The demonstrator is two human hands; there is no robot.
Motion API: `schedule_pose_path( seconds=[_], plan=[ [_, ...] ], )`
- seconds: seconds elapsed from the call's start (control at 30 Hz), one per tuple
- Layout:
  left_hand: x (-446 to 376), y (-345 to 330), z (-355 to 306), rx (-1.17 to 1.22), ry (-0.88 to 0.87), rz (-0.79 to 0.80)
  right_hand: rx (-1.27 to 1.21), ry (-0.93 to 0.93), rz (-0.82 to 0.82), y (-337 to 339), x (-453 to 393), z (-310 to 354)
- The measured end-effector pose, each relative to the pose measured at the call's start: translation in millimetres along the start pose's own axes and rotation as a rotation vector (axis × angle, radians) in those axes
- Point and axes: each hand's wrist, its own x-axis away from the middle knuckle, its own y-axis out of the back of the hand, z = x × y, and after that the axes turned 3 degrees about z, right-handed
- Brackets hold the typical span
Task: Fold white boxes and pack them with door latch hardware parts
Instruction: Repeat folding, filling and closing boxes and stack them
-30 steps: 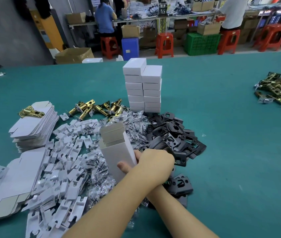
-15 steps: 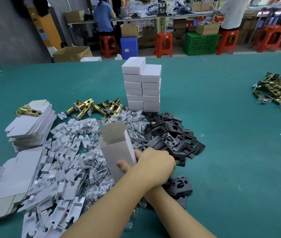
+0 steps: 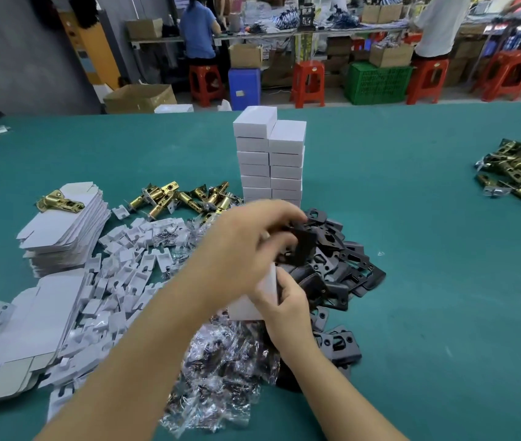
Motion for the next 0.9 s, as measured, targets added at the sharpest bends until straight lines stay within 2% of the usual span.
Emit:
schedule_pose_path(
  seconds=[0.07, 0.13, 0.3, 0.53, 0.9],
  plan=[
    [1.2, 19.6, 16.4, -0.059, 0.030, -0.147, -0.021, 0.029, -0.041, 0.4, 0.6, 2.4],
    [3.9, 33.4, 35.3, 0.008, 0.122, -0.282, -0.031, 0.044, -0.051, 1.7, 0.0, 3.5],
    [8.6, 42.1, 65.9, 0.228, 0.337, -0.440, -0.010, 0.042, -0.046, 0.2, -1.6, 0.7],
    [11.4, 21.4, 72.4, 0.159, 0.379, -0.298, -0.010, 0.069, -0.014, -0.9, -0.3, 2.3],
    [6.0, 15.4, 63.7, 0.038, 0.421, 0.131, -0.038, 0.107, -0.021, 2.9, -2.3, 3.5]
  ],
)
